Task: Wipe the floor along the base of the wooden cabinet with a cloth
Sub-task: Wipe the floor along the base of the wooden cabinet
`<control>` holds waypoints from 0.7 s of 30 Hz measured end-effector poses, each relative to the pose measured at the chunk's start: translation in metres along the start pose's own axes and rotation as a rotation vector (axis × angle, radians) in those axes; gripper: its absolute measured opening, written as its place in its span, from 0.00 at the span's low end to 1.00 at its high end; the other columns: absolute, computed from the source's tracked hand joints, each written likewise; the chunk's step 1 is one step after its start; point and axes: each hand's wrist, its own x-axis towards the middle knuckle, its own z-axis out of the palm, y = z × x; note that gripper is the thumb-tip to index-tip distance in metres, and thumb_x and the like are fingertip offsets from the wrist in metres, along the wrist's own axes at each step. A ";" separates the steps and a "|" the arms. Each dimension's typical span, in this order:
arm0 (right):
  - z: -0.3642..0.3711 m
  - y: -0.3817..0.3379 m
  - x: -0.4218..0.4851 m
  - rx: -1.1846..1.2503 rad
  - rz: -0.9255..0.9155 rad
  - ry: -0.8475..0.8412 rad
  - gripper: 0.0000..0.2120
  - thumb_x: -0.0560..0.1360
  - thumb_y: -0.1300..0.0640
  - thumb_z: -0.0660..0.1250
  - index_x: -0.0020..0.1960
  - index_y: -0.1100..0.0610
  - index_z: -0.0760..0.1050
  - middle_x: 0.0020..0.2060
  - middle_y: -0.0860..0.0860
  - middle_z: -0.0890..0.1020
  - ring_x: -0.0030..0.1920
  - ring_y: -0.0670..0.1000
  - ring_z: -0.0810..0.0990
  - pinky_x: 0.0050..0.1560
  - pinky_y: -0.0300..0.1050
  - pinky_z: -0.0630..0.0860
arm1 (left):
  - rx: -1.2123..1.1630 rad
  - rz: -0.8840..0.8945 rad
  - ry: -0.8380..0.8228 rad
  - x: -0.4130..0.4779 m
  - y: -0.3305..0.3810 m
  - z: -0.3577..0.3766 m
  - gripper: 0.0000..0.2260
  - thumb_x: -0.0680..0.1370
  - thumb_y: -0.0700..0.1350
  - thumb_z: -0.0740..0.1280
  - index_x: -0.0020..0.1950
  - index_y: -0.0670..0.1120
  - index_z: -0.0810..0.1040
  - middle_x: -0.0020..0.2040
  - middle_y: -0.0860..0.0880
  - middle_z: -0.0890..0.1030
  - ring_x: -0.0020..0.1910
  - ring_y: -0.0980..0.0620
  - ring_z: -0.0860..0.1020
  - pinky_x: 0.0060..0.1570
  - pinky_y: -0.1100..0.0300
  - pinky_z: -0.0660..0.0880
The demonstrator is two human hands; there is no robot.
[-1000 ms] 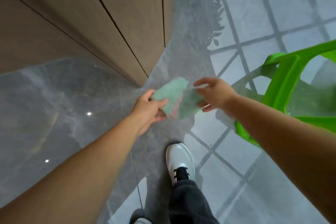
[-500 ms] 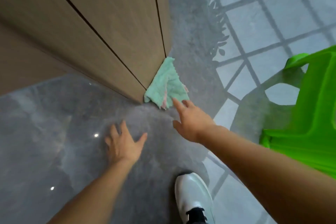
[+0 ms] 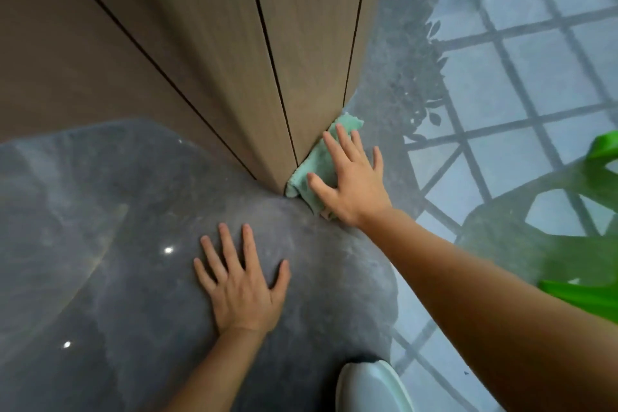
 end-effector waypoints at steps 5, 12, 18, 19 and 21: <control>0.042 -0.033 -0.035 -0.116 -0.026 -0.046 0.40 0.74 0.32 0.52 0.78 0.57 0.52 0.79 0.56 0.53 0.78 0.58 0.47 0.75 0.64 0.47 | 0.004 0.003 0.048 0.001 -0.005 0.010 0.40 0.73 0.67 0.57 0.80 0.46 0.63 0.81 0.37 0.60 0.79 0.30 0.58 0.74 0.32 0.54; -0.003 0.069 0.016 -0.347 -0.343 -0.097 0.33 0.76 0.42 0.53 0.75 0.59 0.60 0.76 0.58 0.63 0.76 0.58 0.59 0.74 0.57 0.54 | -0.011 0.006 0.129 0.001 -0.006 0.018 0.40 0.73 0.67 0.58 0.79 0.46 0.64 0.80 0.36 0.61 0.78 0.30 0.58 0.75 0.32 0.53; -0.018 0.049 0.048 -0.217 0.107 -0.039 0.39 0.75 0.36 0.53 0.77 0.59 0.53 0.79 0.56 0.52 0.78 0.59 0.45 0.76 0.63 0.45 | -0.024 -0.001 0.141 -0.002 -0.006 0.015 0.39 0.72 0.66 0.58 0.78 0.45 0.67 0.80 0.36 0.62 0.78 0.29 0.59 0.74 0.31 0.55; -0.003 0.038 0.023 -0.268 -0.177 -0.125 0.42 0.72 0.34 0.54 0.77 0.60 0.54 0.78 0.57 0.54 0.78 0.60 0.46 0.75 0.63 0.47 | -0.026 0.003 0.145 -0.002 -0.006 0.017 0.39 0.72 0.66 0.59 0.78 0.45 0.67 0.80 0.36 0.62 0.78 0.29 0.59 0.75 0.31 0.55; 0.004 0.041 -0.020 -0.416 -0.723 -0.382 0.42 0.69 0.34 0.58 0.75 0.58 0.59 0.77 0.58 0.60 0.78 0.60 0.50 0.75 0.64 0.48 | -0.017 0.009 0.161 -0.001 -0.008 0.021 0.40 0.72 0.66 0.59 0.78 0.45 0.67 0.80 0.36 0.61 0.78 0.29 0.58 0.75 0.32 0.54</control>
